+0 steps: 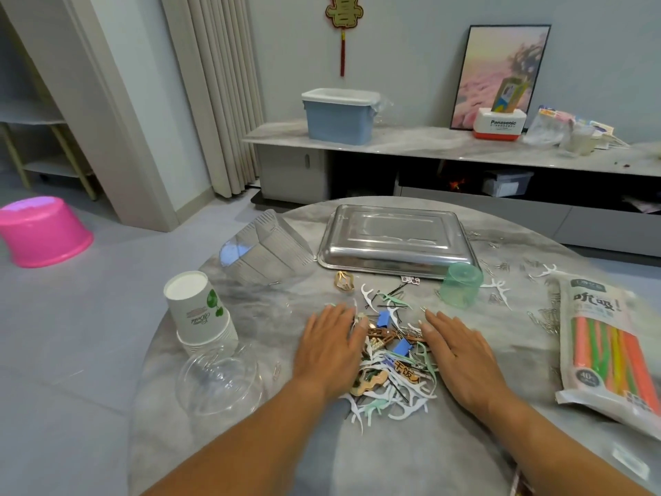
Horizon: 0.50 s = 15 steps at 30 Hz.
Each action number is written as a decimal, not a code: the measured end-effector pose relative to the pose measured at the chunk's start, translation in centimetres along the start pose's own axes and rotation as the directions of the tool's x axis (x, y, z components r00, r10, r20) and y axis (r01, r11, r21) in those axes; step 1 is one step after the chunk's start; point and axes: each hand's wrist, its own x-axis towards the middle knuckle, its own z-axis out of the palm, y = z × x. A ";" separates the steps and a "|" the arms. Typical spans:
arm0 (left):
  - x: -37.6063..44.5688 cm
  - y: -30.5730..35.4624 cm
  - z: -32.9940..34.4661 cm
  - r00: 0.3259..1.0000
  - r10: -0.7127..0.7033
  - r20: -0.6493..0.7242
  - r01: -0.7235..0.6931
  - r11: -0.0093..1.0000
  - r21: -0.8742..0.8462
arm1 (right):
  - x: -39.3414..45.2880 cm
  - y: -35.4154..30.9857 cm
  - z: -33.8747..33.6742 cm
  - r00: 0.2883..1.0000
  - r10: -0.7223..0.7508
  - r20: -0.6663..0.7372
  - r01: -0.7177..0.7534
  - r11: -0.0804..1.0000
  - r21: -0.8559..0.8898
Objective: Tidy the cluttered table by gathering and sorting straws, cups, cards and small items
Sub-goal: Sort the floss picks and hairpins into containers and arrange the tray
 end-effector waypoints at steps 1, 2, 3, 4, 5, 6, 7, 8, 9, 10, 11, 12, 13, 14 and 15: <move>-0.7 0.4 0.1 1.000 0.021 -0.011 -0.021 0.997 -0.070 | -0.2 0.0 0.0 1.000 -0.011 0.004 0.011 1.000 0.015; -1.5 0.5 0.2 0.998 0.007 -0.059 -0.014 0.992 -0.125 | -0.6 -0.1 0.1 1.000 -0.024 0.010 0.023 0.999 0.032; -2.0 0.6 0.3 0.988 -0.042 -0.146 0.021 0.990 -0.142 | -0.8 -0.1 0.2 0.999 -0.035 0.016 0.035 0.998 0.043; -2.6 0.4 0.3 0.960 -0.113 -0.255 0.089 0.991 -0.103 | -1.2 -0.1 0.4 0.999 -0.047 0.022 0.046 0.998 0.048; -3.0 0.2 0.3 0.918 -0.182 -0.353 0.183 0.983 -0.031 | -1.4 -0.2 0.5 0.998 -0.054 0.023 0.053 0.997 0.054; -3.3 -0.1 0.2 0.877 -0.242 -0.416 0.280 0.960 0.031 | -1.5 -0.2 0.7 0.998 -0.058 0.020 0.057 0.997 0.060; -3.5 -0.5 0.2 0.846 -0.294 -0.444 0.356 0.933 0.060 | -1.6 -0.2 0.8 0.998 -0.060 0.013 0.059 0.996 0.061; -3.5 -0.7 0.2 0.830 -0.340 -0.442 0.407 0.912 0.061 | -1.6 -0.2 0.8 0.998 -0.058 0.004 0.057 0.996 0.061; -3.5 -0.9 0.2 0.822 -0.380 -0.424 0.439 0.897 0.047 | -1.6 -0.2 0.9 0.998 -0.056 -0.009 0.057 0.997 0.058; -3.4 -1.1 0.2 0.818 -0.408 -0.406 0.460 0.887 0.033 | -1.6 -0.3 1.0 0.998 -0.059 -0.021 0.060 0.997 0.054; -3.2 -1.2 0.2 0.815 -0.428 -0.390 0.477 0.878 0.033 | -1.7 -0.2 1.1 0.997 -0.063 -0.033 0.064 0.997 0.043; -3.1 -1.4 0.3 0.810 -0.446 -0.381 0.497 0.867 0.041 | -1.7 -0.1 1.3 0.997 -0.066 -0.042 0.068 0.997 0.031; -3.0 -1.6 0.3 0.801 -0.465 -0.376 0.519 0.853 0.050 | -1.7 -0.1 1.4 0.996 -0.069 -0.050 0.070 0.997 0.023; -2.9 -1.8 0.2 0.792 -0.485 -0.370 0.541 0.839 0.058 | -1.6 0.0 1.5 0.996 -0.071 -0.057 0.072 0.997 0.020; -2.7 -2.0 0.0 0.786 -0.505 -0.357 0.560 0.826 0.064 | -1.6 0.1 1.5 0.995 -0.073 -0.062 0.074 0.997 0.018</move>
